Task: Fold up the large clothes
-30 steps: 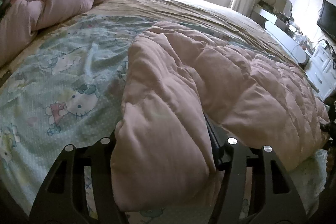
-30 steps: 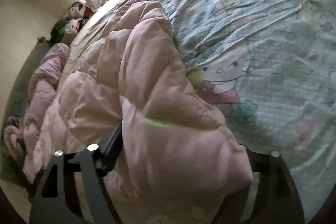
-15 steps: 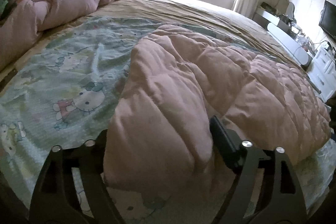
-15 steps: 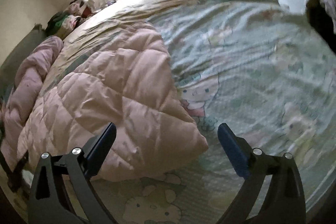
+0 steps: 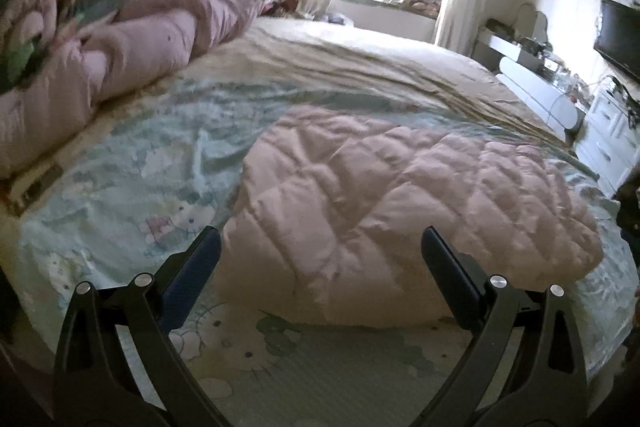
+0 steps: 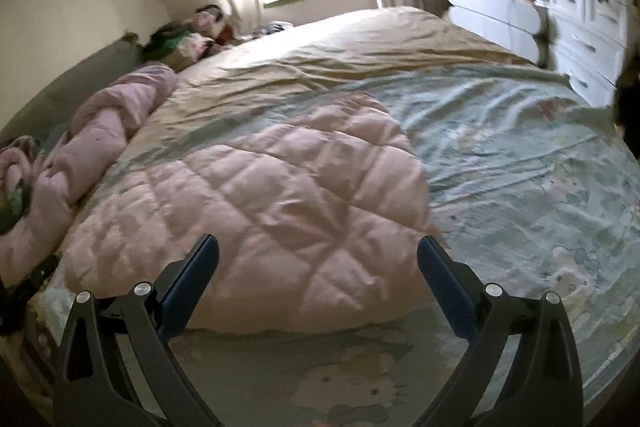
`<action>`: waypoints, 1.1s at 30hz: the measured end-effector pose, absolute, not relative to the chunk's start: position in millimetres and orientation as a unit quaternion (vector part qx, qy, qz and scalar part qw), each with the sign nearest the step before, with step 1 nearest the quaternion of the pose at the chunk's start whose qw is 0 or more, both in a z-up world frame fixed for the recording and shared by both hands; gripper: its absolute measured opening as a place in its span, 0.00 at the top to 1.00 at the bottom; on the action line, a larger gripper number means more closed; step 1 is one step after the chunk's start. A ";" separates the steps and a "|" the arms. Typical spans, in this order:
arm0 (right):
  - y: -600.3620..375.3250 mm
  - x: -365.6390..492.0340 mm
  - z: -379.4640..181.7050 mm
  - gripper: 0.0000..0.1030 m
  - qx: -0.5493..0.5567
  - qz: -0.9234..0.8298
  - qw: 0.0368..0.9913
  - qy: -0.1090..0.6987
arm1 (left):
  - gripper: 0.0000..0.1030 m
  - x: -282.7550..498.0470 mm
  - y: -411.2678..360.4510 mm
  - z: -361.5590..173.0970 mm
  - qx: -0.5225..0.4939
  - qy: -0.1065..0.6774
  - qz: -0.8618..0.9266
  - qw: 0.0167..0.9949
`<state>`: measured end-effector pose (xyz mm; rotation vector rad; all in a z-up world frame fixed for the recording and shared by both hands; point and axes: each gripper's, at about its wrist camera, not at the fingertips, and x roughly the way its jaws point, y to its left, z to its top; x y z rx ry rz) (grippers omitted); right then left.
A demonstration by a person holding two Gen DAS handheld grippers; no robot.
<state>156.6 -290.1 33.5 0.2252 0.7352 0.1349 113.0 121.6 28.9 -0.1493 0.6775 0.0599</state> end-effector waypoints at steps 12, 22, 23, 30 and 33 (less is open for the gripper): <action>-247.6 102.3 69.3 0.04 0.078 0.138 0.939 0.304 | 0.09 63.1 72.2 68.6 -0.041 0.292 -0.004 0.956; -216.1 55.1 64.1 0.04 0.038 0.150 0.945 0.287 | 0.09 27.7 52.1 70.1 -0.038 0.280 -0.012 0.959; -213.8 50.8 62.7 0.04 0.029 0.148 0.948 0.282 | 0.09 25.6 52.1 68.9 -0.038 0.280 -0.011 0.959; -203.0 25.9 36.0 0.04 -0.006 0.125 0.956 0.265 | 0.09 14.5 51.7 46.0 -0.050 0.291 -0.015 0.955; -203.8 24.1 24.0 0.04 0.002 0.112 0.954 0.278 | 0.09 12.3 49.9 38.1 -0.044 0.301 -0.011 0.953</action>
